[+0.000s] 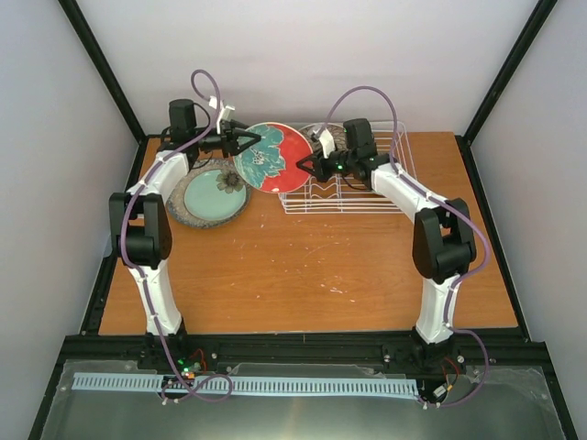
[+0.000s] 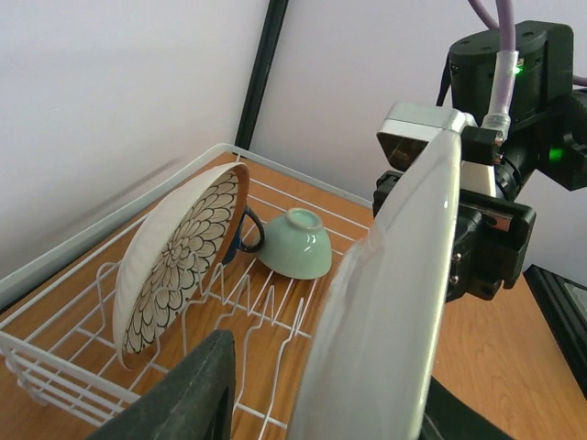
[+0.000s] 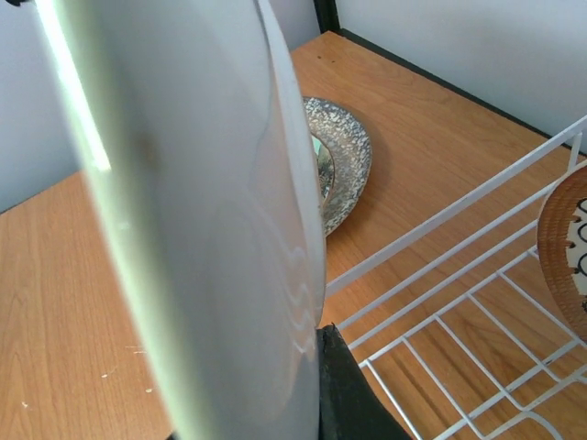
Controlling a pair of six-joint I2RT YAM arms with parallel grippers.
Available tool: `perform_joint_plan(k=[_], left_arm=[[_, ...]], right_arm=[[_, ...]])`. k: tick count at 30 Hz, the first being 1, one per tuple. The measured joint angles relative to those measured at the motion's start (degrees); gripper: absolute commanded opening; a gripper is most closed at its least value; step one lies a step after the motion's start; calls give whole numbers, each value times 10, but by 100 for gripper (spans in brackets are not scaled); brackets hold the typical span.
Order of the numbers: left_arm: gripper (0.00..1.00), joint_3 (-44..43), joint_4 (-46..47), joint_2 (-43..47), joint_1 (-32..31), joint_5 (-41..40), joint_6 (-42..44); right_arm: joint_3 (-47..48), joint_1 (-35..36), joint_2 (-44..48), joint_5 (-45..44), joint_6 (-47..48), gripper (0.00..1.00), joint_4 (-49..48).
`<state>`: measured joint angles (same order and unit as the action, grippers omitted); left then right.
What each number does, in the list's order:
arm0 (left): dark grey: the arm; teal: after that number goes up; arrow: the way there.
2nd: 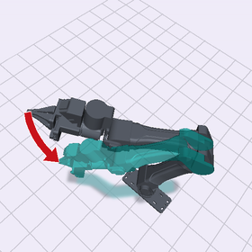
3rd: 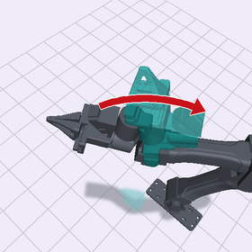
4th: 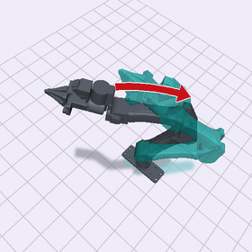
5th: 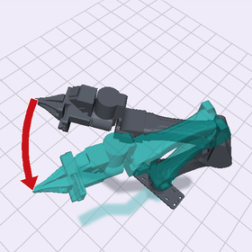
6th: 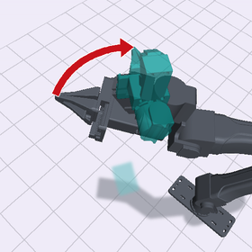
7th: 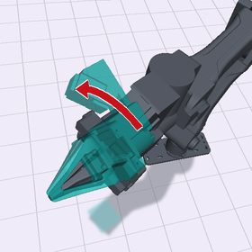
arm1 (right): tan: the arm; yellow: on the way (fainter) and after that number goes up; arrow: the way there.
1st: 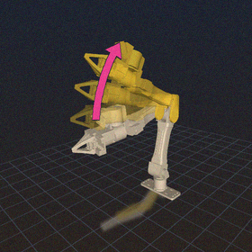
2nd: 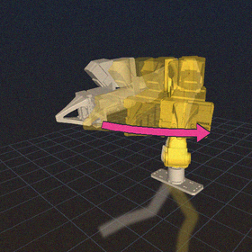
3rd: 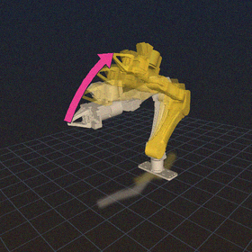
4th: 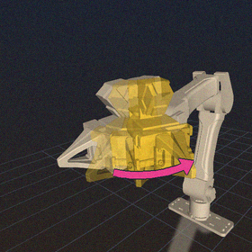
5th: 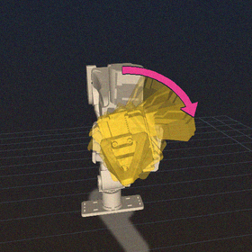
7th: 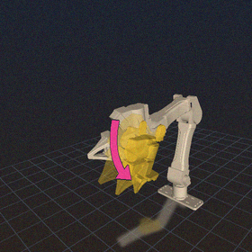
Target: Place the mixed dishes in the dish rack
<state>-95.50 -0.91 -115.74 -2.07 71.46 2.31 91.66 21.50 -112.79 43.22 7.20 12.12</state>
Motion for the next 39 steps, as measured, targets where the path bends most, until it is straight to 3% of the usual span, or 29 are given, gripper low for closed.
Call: perform_joint_plan(k=[8,17,26,34,39], left_arm=[[38,-16,-1,-3,-5,-3,-5],[41,-46,-34,-4,-4,-51,22],[41,-39,-60,-3,5,-119,63],[39,-24,-66,-3,26,-134,67],[39,-24,-66,-3,30,-134,67]], right_arm=[[-59,-12,35,-32,-6,3,-65],[-84,-74,64,-64,-18,3,-108],[-92,-71,108,-164,131,3,-104],[-190,-64,137,-283,257,3,-169],[-227,-64,137,-312,295,3,-206]])
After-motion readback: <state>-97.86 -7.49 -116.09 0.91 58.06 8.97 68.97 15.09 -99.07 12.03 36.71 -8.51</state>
